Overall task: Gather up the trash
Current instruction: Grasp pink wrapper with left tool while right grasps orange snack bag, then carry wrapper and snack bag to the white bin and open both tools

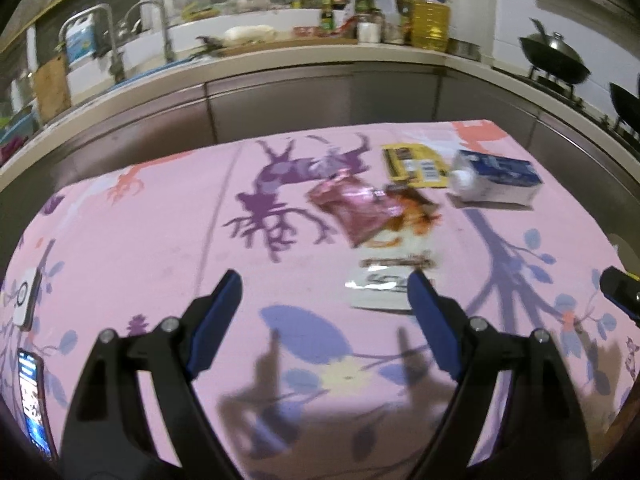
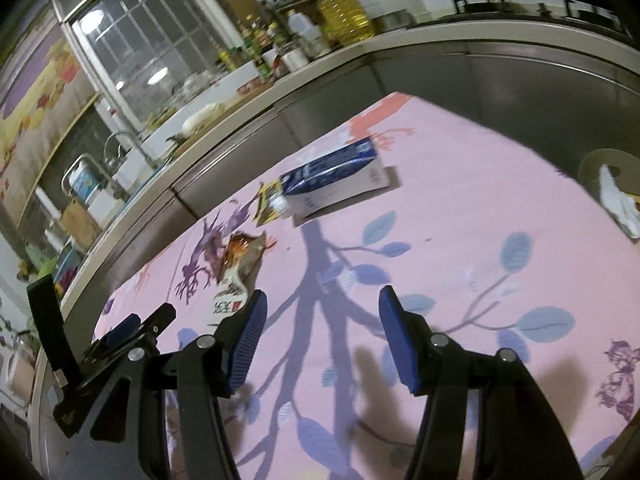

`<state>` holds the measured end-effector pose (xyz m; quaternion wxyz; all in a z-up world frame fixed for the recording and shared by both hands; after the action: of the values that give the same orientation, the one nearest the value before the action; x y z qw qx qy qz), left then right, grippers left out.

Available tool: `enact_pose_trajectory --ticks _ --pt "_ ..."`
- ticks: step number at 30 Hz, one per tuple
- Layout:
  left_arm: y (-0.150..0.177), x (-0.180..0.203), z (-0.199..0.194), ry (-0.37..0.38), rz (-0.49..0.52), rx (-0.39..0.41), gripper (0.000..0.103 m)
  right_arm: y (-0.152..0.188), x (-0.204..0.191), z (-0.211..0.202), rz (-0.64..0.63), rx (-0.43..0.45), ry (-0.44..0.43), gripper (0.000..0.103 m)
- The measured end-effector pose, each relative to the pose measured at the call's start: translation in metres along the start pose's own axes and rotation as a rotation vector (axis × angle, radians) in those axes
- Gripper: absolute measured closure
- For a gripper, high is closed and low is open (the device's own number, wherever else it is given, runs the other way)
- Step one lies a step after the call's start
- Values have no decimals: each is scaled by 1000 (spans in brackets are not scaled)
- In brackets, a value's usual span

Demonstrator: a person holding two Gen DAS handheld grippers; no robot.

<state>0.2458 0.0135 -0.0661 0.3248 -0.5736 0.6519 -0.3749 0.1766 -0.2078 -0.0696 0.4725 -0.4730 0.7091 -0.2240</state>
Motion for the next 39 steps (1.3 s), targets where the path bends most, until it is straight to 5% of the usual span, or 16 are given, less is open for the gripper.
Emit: enact_pose_trajectory --ticks 6,10,17,21,26,27,28,29,30,34,39 --pt "3 -34 12 20 -108 -38 22 14 -25 23 -31 -58 -41 47" --pt "0 -26 21 112 -148 -63 22 17 -36 40 -19 -101 -80 52" --pt "-27 -20 49 139 -122 -62 21 18 -65 80 -68 -156 -142 60" --pt "-42 -12 76 208 -190 -127 13 29 -78 105 -117 -198 -155 61" --pt "-43 16 119 250 -210 -245 11 44 -87 127 -163 -244 -160 83" --pt "-40 19 129 241 -213 -272 18 44 -87 129 -167 -244 -160 92" --pt "-35 22 137 235 -224 -306 40 46 -86 129 -179 -249 -158 100" --pt "-30 23 141 236 -236 -334 44 47 -86 129 -183 -256 -161 101" --pt "-34 22 138 229 -243 -307 65 47 -85 126 -182 -254 -163 103" --pt "-22 18 122 254 -298 -316 84 43 -75 101 -184 -222 -175 103" --pt "3 21 90 298 -343 -330 86 41 -50 65 -156 -196 -181 103"
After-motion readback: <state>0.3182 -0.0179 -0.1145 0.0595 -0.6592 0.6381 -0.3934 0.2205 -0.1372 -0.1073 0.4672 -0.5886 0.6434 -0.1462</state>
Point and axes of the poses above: each gripper's, at about its wrist camera, not at the fingertips, and z roughly the way its jaws point, x to its right, y to its underside, the point moved 10 cm from there along z, roughly the way its jaws point, and after that the axes turned 11 degrees about x, right-handed, at the moved point
